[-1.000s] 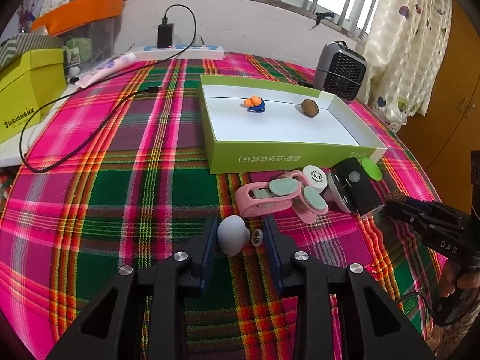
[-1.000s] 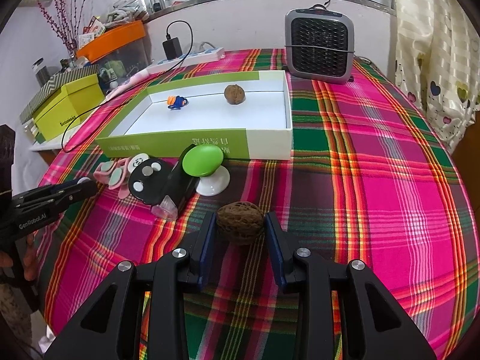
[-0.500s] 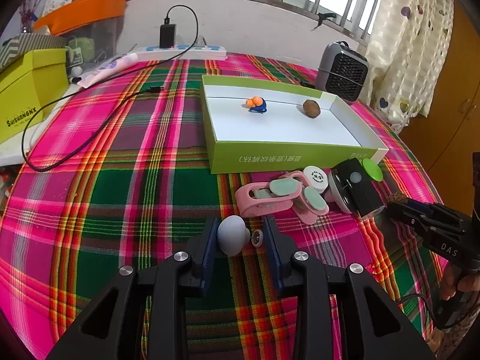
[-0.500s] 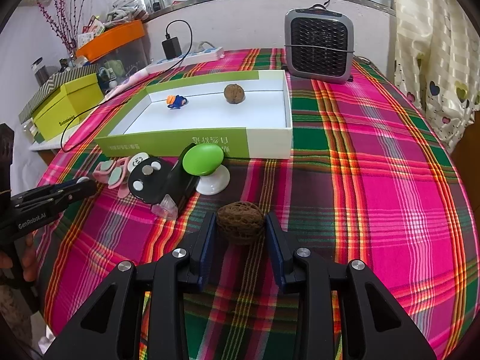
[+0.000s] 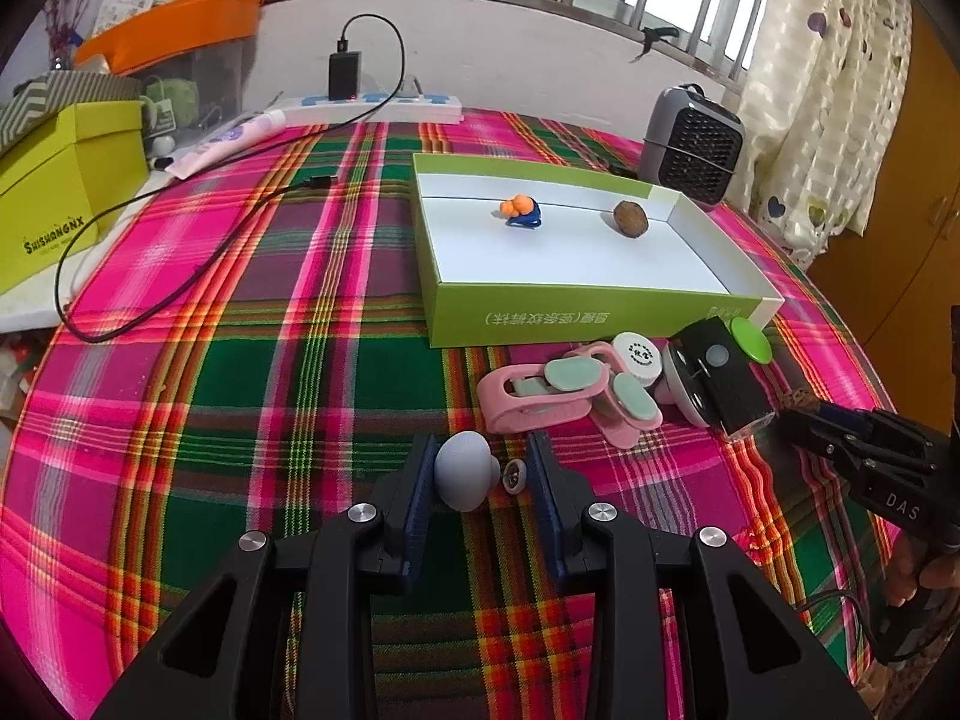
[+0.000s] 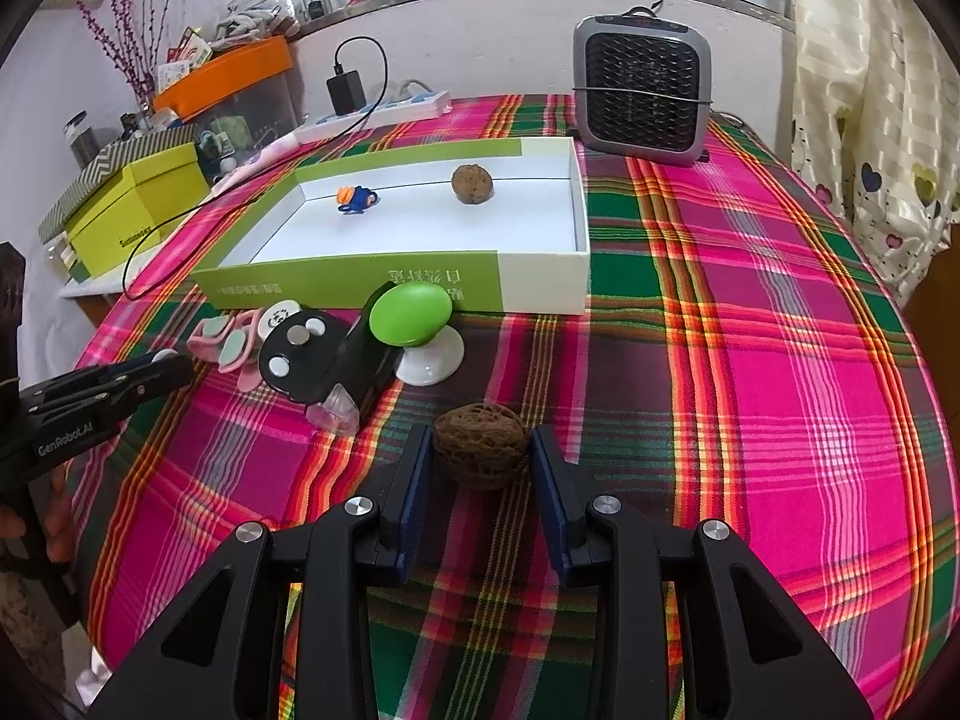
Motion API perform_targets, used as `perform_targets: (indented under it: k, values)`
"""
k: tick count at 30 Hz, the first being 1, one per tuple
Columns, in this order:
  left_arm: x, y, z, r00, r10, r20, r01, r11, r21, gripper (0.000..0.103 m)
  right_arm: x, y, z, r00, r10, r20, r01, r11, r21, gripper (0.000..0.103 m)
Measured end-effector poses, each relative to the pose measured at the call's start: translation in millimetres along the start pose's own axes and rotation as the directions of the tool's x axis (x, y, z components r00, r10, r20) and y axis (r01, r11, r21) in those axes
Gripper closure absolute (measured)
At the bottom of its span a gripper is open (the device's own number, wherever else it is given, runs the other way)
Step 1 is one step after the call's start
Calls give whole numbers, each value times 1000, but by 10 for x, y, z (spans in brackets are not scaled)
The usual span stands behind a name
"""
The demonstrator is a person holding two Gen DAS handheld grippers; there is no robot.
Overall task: Organize objects
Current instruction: 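Lift the white knob with the left gripper while the right lifts the walnut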
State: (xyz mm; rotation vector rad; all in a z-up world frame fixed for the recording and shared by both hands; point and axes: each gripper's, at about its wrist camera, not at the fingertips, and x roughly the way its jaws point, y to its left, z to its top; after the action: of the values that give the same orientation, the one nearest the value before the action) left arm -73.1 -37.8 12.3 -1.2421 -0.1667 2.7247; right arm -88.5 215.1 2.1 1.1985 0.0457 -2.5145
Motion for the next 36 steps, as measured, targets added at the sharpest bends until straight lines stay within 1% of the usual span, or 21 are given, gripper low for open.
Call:
perform_targets:
  k: [3, 9, 21, 36]
  values:
    - [-36, -30, -2, 999, 34, 18, -34, 999, 20, 74, -6, 4, -7, 1000, 4, 1, -4, 1000, -2, 69]
    - [-70, -58, 0, 999, 43, 26, -43, 999, 30, 74, -4, 22, -5, 1000, 4, 2, -4, 1000, -3, 69]
    - [-151, -114, 32, 998, 46, 43, -48, 998, 43, 74, -43, 42, 27, 1000, 3, 14, -3, 1000, -4, 69]
    - [-287, -221, 187, 997, 22, 73, -26, 998, 59, 74, -189, 56, 148, 999, 12, 52, -12, 1000, -15, 69]
